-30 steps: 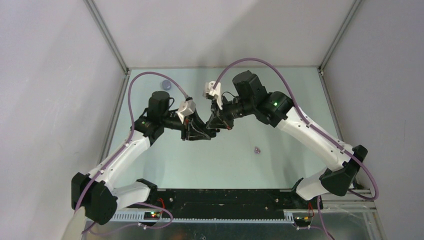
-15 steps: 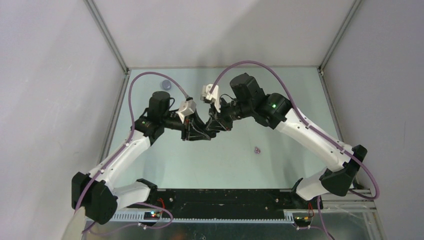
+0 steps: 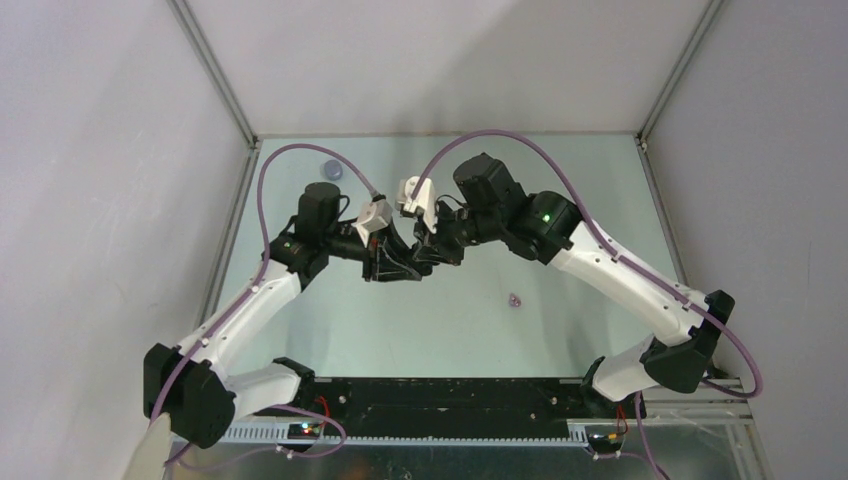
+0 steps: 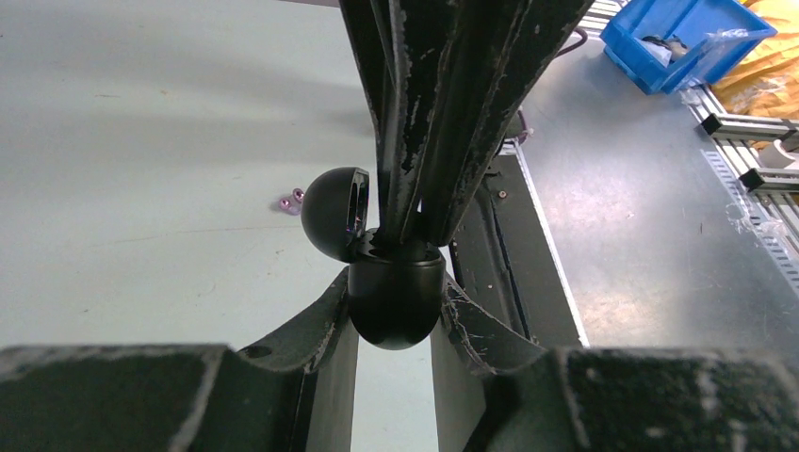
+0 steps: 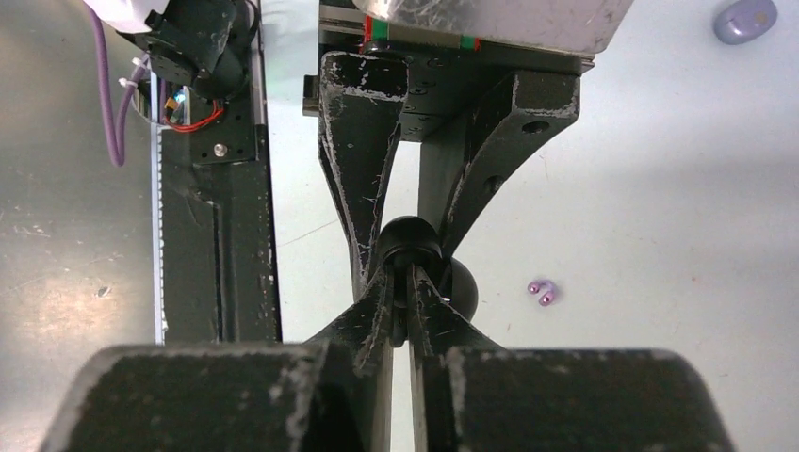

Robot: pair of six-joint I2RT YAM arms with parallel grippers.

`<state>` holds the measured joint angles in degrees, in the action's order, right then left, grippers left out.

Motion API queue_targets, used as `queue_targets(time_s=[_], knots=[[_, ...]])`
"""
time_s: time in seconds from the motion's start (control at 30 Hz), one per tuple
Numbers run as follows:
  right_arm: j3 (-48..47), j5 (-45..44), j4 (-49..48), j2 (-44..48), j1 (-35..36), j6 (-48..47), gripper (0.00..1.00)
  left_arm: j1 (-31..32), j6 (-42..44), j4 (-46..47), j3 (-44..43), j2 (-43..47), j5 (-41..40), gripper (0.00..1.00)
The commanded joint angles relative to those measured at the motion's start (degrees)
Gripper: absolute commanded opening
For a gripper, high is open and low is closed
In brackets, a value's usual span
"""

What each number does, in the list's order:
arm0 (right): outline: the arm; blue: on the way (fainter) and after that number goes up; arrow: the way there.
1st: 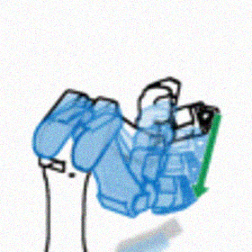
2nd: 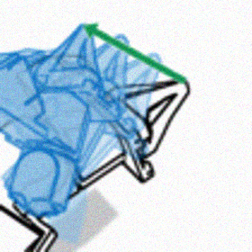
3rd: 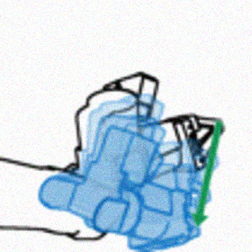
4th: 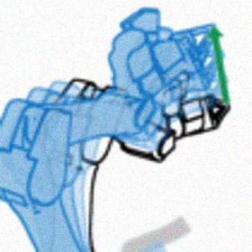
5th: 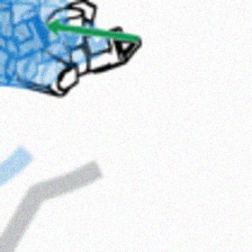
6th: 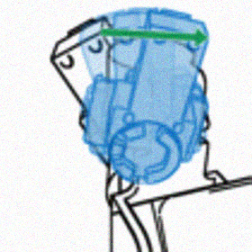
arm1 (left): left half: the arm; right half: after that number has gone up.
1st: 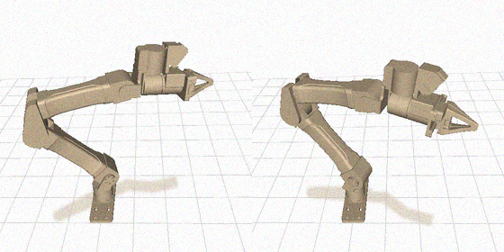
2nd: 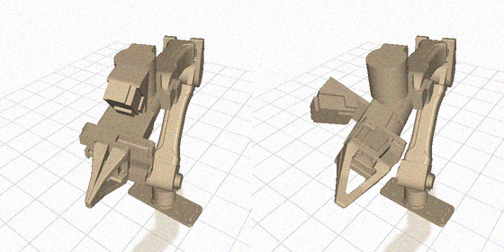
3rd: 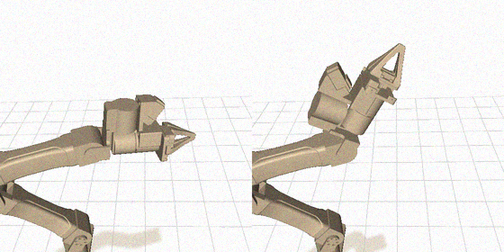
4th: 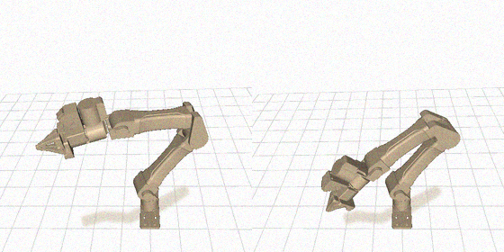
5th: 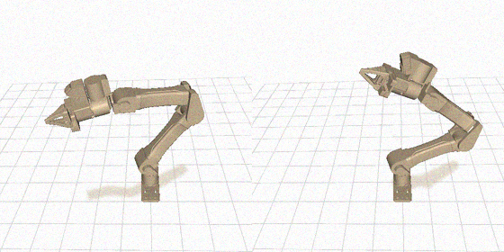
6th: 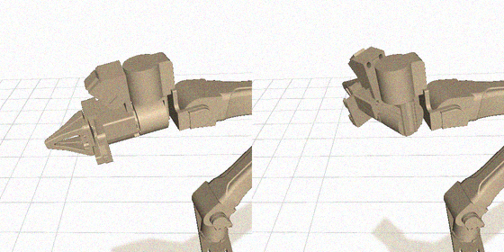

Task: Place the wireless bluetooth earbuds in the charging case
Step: Adjust the left earbud in the left side groove of the charging case.

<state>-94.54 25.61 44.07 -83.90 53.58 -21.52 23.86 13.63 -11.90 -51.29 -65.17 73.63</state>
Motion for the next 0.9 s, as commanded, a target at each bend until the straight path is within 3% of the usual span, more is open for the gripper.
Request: queue_targets(time_s=[0.0, 0.17, 0.5, 0.87], knots=[[-1.62, -4.1, -0.8, 0.36, 0.56, 0.03, 0.07, 0.29, 1.5, 0.97, -0.82, 0.45, 1.26, 0.0], [-1.54, -2.57, -1.61, 0.29, -0.5, 2.13, 0.0, 0.23, 1.63, 0.89, -0.84, 0.55, 1.26, 0.0], [2.53, 11.87, -7.76, 0.41, -6.35, 10.41, 0.0, 0.28, 1.8, 0.58, -0.85, 0.5, 1.52, 0.0], [5.05, 13.17, -10.59, -1.32, -4.77, 12.15, 0.0, 0.25, 2.33, 0.06, -1.0, 0.75, 1.6, 0.0]])
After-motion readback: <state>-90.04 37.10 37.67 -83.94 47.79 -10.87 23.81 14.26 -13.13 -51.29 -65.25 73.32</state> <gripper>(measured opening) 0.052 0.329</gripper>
